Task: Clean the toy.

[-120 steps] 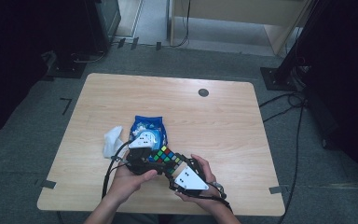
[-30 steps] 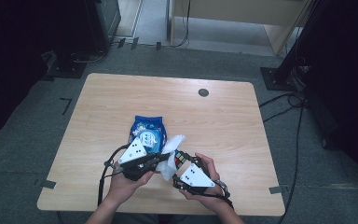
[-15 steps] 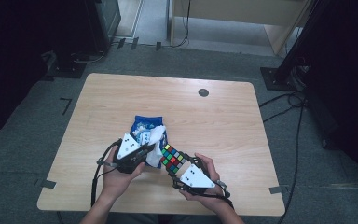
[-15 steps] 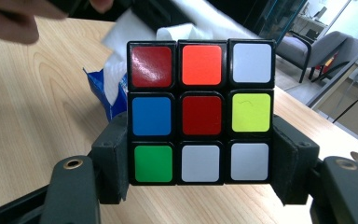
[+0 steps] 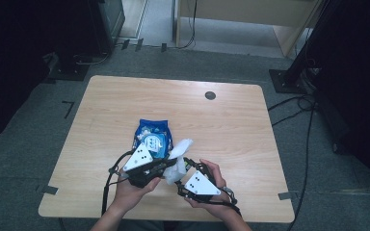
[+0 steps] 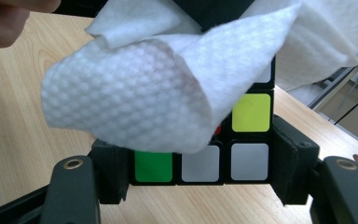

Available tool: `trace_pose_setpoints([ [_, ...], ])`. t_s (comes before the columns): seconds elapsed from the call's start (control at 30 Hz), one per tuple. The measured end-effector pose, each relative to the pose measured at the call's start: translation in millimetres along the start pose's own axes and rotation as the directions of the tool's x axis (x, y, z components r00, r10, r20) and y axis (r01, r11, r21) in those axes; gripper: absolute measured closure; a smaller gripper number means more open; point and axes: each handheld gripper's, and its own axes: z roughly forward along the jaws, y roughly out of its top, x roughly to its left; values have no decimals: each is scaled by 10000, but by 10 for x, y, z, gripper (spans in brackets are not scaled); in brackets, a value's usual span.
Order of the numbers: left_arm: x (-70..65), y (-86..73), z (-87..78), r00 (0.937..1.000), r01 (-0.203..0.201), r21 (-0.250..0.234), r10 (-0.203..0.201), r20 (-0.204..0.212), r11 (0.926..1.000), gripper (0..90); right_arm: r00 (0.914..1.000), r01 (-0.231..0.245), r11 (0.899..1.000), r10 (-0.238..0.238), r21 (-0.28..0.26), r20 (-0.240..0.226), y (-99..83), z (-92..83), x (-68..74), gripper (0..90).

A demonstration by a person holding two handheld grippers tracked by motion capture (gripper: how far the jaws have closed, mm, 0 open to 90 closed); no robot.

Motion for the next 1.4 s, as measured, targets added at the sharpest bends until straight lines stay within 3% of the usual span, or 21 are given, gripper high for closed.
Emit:
trace_pose_setpoints([
  [0.23,108,-47,7,9994,310,78,-309,-120,9995,875,10000,84,10000,-84,-18,-1,1,-4,2,345],
  [0.4,223,-96,0,9959,238,454,-197,-885,9987,875,9999,104,9999,-103,-112,27,9,-15,10,346],
  [0.5,309,-151,7,9858,87,916,68,-1676,9958,875,9999,127,9997,-126,-215,51,26,-33,6,346],
  [0.6,431,-194,-40,9715,161,1077,99,-2366,9941,875,9999,86,9997,-84,-240,74,38,-48,-10,346],
  [0.63,480,-200,-77,9654,157,1074,129,-2606,9941,875,9999,62,9997,-59,-234,118,34,-49,-19,346],
  [0.7,576,-212,-160,9473,141,1117,225,-3195,9936,874,9998,55,9998,-52,-195,173,22,-51,-39,346],
  [0.9,840,-271,-383,8962,459,1294,163,-4433,9905,873,9997,-97,9999,100,-133,242,2,-49,-79,346],
  [1.03,936,-322,-430,8394,481,1968,672,-5394,9793,868,9996,-66,9999,68,-84,277,-7,-41,-85,345],
  [1.07,965,-336,-441,8302,609,2097,671,-5534,9759,866,9996,-68,9999,70,-87,277,-7,-40,-87,346],
  [1.1,992,-350,-453,8287,768,2114,555,-5569,9744,865,9996,-74,9999,76,-90,280,-7,-39,-86,346],
  [1.17,1027,-373,-455,8364,968,2201,405,-5466,9707,858,9996,-80,9999,82,-72,276,-9,-36,-85,346],
  [1.2,1027,-381,-447,8372,969,2234,420,-5453,9699,849,9996,-89,9999,91,-60,267,-10,-34,-85,346],
  [1.33,1000,-380,-398,8514,966,2289,387,-5231,9686,769,9996,-131,9999,132,-39,265,-15,-25,-82,346],
  [1.4,985,-374,-378,8502,1006,2227,325,-5255,9697,688,9996,-112,9999,112,-22,262,-17,-24,-82,346],
])
